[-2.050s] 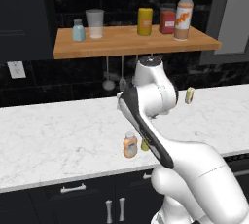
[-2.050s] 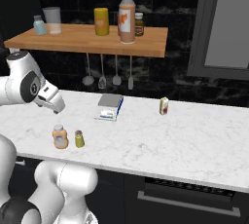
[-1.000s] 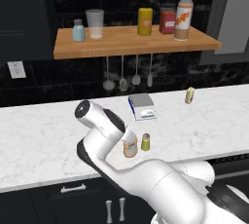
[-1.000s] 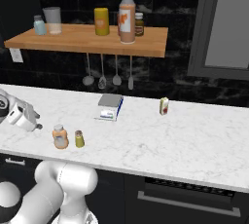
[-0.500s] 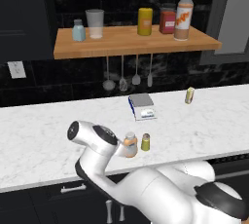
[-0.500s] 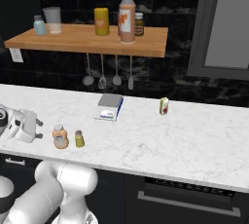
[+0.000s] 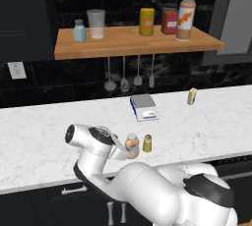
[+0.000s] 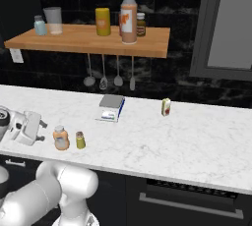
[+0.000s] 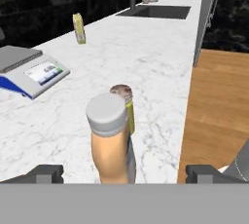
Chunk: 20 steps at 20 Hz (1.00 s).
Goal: Put the shaker and condiment bottle from the counter next to their counterparts in the cabinet.
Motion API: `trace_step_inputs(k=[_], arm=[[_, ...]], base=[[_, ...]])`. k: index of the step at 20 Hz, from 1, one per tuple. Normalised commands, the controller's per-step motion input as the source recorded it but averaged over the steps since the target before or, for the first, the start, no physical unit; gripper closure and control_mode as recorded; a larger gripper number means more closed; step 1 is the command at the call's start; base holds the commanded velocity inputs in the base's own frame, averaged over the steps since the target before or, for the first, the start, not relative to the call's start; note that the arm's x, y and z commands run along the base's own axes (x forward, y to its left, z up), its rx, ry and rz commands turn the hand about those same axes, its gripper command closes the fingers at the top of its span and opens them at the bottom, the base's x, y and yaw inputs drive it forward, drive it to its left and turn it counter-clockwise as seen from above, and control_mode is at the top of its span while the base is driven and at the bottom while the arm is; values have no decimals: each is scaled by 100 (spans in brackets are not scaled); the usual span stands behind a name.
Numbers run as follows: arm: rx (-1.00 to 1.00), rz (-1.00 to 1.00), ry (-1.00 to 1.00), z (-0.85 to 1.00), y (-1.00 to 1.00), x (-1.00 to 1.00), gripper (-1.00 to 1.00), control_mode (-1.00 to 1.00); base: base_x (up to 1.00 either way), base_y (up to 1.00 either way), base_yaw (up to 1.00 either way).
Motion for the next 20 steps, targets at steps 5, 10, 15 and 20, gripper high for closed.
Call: trace_step_inputs(k=[5,10,15,20], arm=[[0,0,0,-6,0,20,-100,-100],[0,0,0,-22,0,7,-100,-100],[-1,0,-1,-21,-1,0,-100,-100],[0,0,0,-13,-2,1,-100,-100]], base=[[0,0,0],[0,0,0],[0,0,0],[0,0,0]])
